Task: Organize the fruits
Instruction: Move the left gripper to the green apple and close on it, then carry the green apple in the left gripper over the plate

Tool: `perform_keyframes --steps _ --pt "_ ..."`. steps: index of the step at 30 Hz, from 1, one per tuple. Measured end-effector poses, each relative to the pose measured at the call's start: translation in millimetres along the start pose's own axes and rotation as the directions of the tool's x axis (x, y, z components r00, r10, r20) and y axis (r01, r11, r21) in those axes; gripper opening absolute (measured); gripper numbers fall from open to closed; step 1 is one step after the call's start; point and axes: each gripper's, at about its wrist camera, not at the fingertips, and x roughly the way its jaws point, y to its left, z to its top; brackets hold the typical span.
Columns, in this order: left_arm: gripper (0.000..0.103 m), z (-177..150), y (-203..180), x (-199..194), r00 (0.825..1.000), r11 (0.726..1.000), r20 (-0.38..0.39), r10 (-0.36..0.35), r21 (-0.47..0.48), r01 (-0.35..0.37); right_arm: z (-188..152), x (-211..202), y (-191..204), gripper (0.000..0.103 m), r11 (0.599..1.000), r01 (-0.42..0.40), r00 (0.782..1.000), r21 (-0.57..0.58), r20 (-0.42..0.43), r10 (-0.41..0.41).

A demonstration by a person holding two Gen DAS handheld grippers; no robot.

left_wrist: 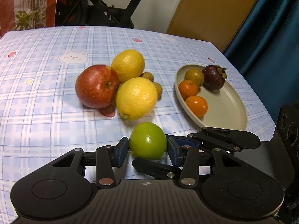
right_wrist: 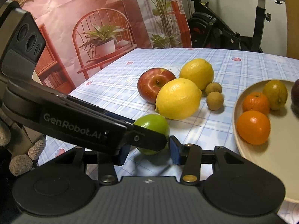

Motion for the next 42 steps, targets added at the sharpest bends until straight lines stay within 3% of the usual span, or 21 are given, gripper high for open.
perform_keyframes --steps 14,27,36,42 --pt "0.048 34.0 -59.5 -8.2 0.999 0.992 0.039 -0.003 0.123 -0.001 12.3 -56.0 -24.6 0.048 0.994 0.057 0.987 0.091 0.146 -0.070" --pt "0.048 78.3 -132.0 18.9 0.998 0.962 0.034 -0.054 0.270 0.043 20.0 -103.7 -74.0 0.048 0.964 0.157 0.938 0.215 0.274 -0.214" --pt "0.048 87.3 -167.2 73.3 0.993 0.955 -0.047 -0.104 0.276 0.113 4.2 -115.6 -111.6 0.048 0.922 0.299 0.894 0.247 0.265 -0.361" --pt "0.048 87.9 -177.8 105.4 0.992 0.956 -0.096 -0.083 0.272 0.106 -4.6 -111.7 -137.2 0.048 0.901 0.317 0.901 0.297 0.203 -0.384"
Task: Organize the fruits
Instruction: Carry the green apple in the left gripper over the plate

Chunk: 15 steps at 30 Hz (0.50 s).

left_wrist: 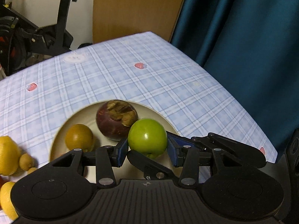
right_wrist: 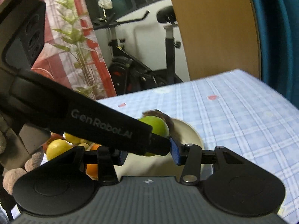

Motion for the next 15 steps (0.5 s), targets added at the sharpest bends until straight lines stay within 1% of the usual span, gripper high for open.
perform_keyframes --steps 4,7,9,15 --pt "0.048 3.4 -4.5 12.0 1.000 1.000 -0.008 -0.010 0.002 0.010 -1.1 2.2 -10.6 0.048 1.000 0.028 1.000 0.013 -0.008 -0.027" --pt "0.048 4.5 -3.5 20.3 1.000 1.000 -0.013 -0.013 0.019 0.013 -2.9 5.3 -17.1 0.048 0.999 0.030 0.999 0.036 -0.022 -0.029" --pt "0.048 5.2 -1.8 27.8 1.000 1.000 -0.024 -0.018 0.012 0.018 -4.1 9.1 -17.4 0.048 0.999 0.047 0.998 0.027 -0.036 -0.046" --pt "0.047 -0.5 -2.2 30.4 1.000 1.000 -0.010 -0.026 -0.005 0.026 -8.1 11.0 -11.0 0.048 0.996 0.090 0.996 -0.025 -0.019 -0.091"
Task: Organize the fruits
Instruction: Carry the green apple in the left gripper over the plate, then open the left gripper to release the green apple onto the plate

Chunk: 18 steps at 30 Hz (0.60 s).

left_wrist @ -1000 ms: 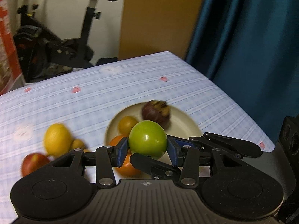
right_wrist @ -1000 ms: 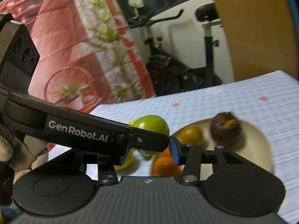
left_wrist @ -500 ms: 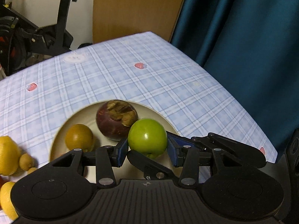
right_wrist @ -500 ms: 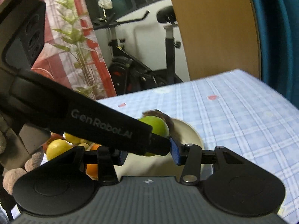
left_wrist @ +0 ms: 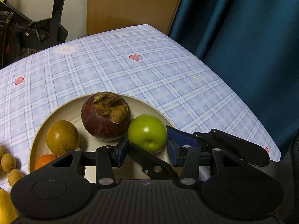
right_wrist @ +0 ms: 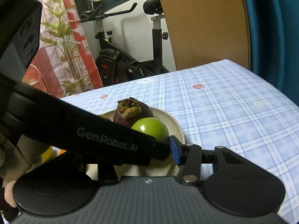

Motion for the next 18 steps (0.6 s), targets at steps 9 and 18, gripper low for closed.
perform_keyframes --steps 9,18 --pt "0.055 -9.5 6.1 -25.3 0.997 0.998 0.080 0.017 -0.067 -0.012 -3.4 -5.4 8.4 0.057 0.999 0.025 0.998 -0.026 0.062 -0.024" --pt "0.055 -37.4 12.6 -66.4 0.984 0.993 0.169 0.049 -0.118 -0.029 -4.9 -15.2 25.9 0.062 0.995 -0.039 0.994 -0.090 0.102 0.048"
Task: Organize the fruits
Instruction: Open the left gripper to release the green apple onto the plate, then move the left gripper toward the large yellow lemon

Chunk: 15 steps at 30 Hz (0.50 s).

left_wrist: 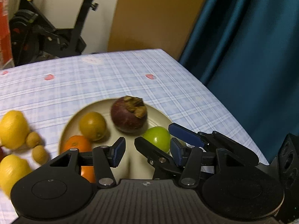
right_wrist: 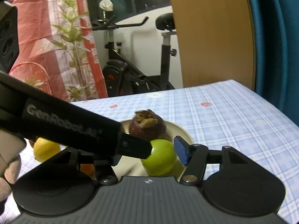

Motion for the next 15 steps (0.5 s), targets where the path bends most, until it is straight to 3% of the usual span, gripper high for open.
perform_keyframes --steps 5,10,15 --pt "0.056 -9.2 8.9 -35.3 0.994 0.998 0.092 0.064 0.010 -0.065 -0.7 -6.3 15.9 0.063 0.997 -0.050 0.998 -0.050 0.037 0.052" --pt "0.056 -11.8 37.7 -71.1 0.979 0.992 0.164 0.124 -0.048 -0.117 -2.3 -8.7 23.5 0.063 0.994 -0.082 0.995 -0.069 0.050 0.085" --pt "0.056 -10.0 76.2 -98.0 0.956 0.962 0.159 0.247 -0.156 -0.223 -2.3 -6.9 24.7 0.063 0.993 -0.093 0.995 -0.066 0.043 0.096"
